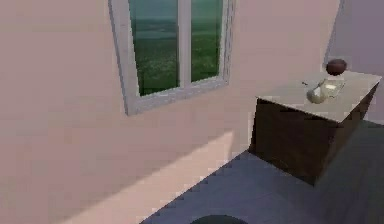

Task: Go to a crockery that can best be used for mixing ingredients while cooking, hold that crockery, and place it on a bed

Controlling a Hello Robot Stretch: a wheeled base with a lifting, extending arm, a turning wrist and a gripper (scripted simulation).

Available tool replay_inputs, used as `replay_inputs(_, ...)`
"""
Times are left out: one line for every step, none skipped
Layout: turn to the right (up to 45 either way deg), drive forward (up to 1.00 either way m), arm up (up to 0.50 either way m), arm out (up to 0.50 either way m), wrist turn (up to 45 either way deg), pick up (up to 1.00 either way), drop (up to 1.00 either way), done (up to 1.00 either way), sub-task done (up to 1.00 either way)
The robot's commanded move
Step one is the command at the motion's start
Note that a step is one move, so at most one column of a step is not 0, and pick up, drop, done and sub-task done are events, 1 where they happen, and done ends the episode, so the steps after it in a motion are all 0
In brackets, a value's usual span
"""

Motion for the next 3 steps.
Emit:
replay_inputs(-45.0,0.0,0.0,0.0,0.0,0.0,0.0,0.0,0.0)
replay_inputs(-45.0,0.0,0.0,0.0,0.0,0.0,0.0,0.0,0.0)
replay_inputs(-6.0,0.0,0.0,0.0,0.0,0.0,0.0,0.0,0.0)
